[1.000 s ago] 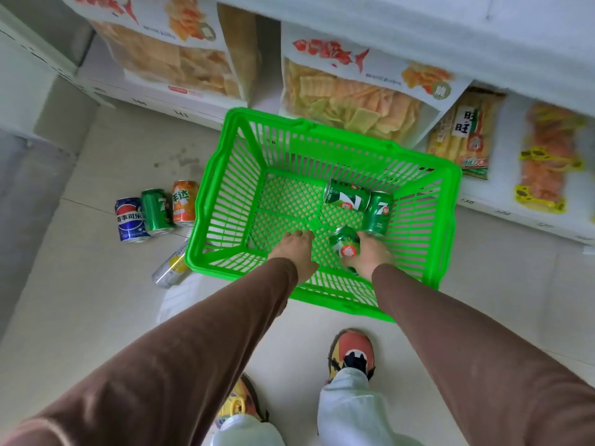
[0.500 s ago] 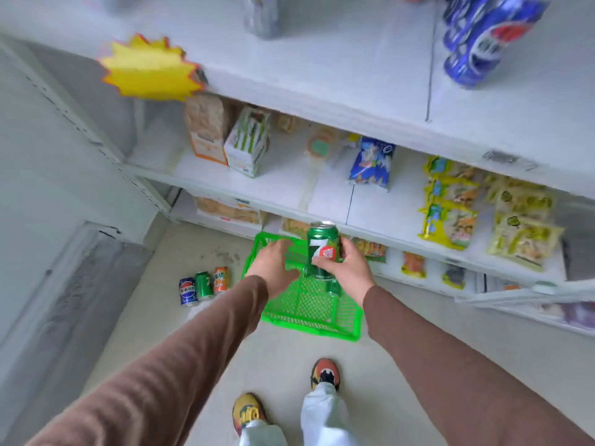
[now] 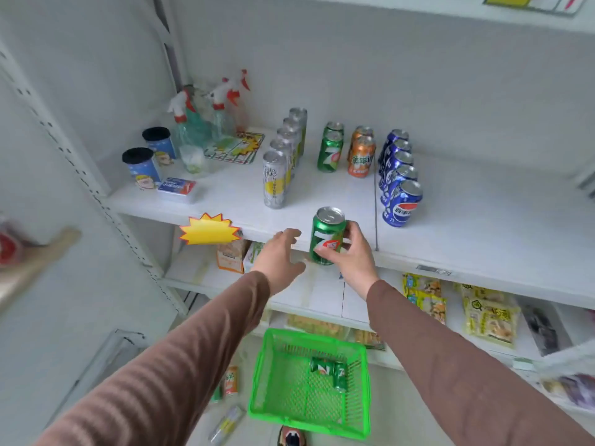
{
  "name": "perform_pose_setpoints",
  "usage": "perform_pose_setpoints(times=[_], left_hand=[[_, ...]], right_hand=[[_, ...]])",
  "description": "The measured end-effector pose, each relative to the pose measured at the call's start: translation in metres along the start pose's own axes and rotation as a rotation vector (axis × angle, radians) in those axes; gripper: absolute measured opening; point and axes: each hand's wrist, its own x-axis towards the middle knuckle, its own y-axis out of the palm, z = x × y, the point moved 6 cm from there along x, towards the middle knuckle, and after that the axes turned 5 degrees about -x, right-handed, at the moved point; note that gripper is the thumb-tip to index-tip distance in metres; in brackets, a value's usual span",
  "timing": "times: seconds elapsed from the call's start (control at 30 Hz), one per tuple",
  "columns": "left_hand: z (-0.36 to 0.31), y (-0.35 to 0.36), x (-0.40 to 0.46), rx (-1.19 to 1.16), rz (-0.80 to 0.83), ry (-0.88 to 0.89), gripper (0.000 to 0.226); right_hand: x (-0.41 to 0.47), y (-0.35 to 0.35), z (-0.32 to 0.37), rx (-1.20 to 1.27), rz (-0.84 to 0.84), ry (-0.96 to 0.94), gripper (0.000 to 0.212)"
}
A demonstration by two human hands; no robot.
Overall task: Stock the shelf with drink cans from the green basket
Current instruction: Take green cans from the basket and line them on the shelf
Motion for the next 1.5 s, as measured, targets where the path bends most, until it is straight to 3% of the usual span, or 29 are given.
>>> perform_pose_setpoints(times=[0.43,0.8,1.03,1.5], left_hand=[[0.015,0.007,0.109,0.041,-0.038,-0.045,0.066],[0.022,0.019,0.154,0.039,-0.051,-0.017,0.063],[0.026,0.031,0.171,0.046,-0.023,0.012,0.066],[0.023,0.032,0.236,0.036,-0.023,-0.066,0.07]], right_hand=[[0.117,0.012,-0.019,0.039,0.038,0.002,0.072],[0.137,0.019,-0.024,0.023,-0.049,0.026,0.087],[0.147,0.018,-0.033,-0.042,-0.085,0.072,0.058],[0.234,0.019,-0.021,-0.1,-0.092,0.114,0.052]])
